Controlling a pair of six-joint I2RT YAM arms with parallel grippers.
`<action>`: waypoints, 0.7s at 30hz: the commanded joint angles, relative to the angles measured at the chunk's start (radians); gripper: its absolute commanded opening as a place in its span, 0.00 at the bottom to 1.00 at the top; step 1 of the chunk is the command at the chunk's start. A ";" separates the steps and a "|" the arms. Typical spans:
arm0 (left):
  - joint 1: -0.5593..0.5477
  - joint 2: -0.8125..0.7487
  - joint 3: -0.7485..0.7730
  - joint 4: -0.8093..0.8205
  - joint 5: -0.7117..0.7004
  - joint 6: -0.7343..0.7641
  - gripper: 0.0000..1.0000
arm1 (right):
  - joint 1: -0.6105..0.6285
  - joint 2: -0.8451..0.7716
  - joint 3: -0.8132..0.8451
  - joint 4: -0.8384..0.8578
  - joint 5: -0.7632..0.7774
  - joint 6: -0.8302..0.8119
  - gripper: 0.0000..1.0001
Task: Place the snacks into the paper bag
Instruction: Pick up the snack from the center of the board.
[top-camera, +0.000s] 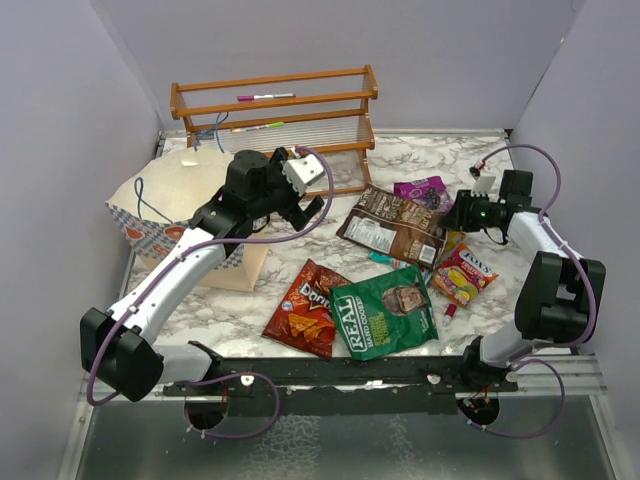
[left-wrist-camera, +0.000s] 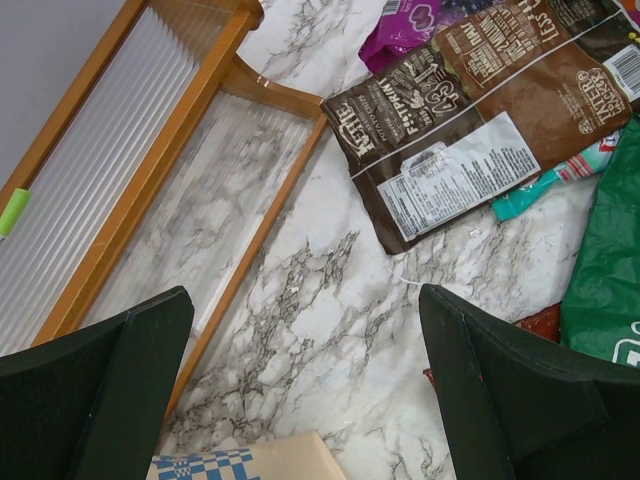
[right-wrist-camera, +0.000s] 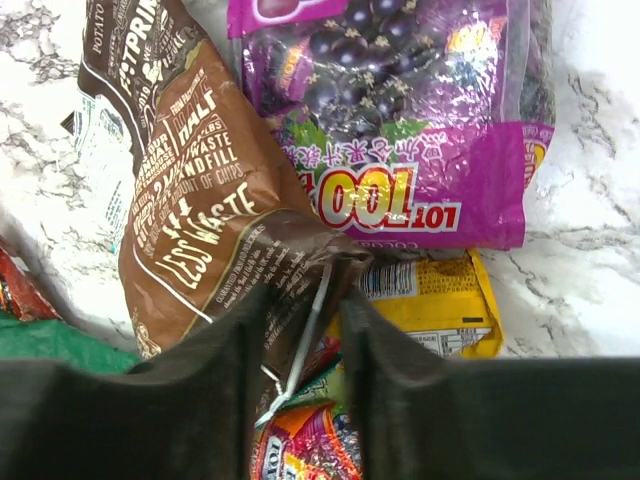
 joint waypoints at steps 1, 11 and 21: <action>-0.008 -0.003 -0.013 0.030 -0.002 0.018 0.99 | -0.007 -0.035 0.025 0.054 -0.075 -0.024 0.21; -0.013 0.004 0.013 0.019 0.040 0.035 0.99 | -0.007 -0.114 0.145 -0.063 -0.272 -0.240 0.01; -0.027 0.074 0.112 -0.072 0.277 0.161 0.98 | 0.028 -0.175 0.341 -0.396 -0.453 -0.578 0.01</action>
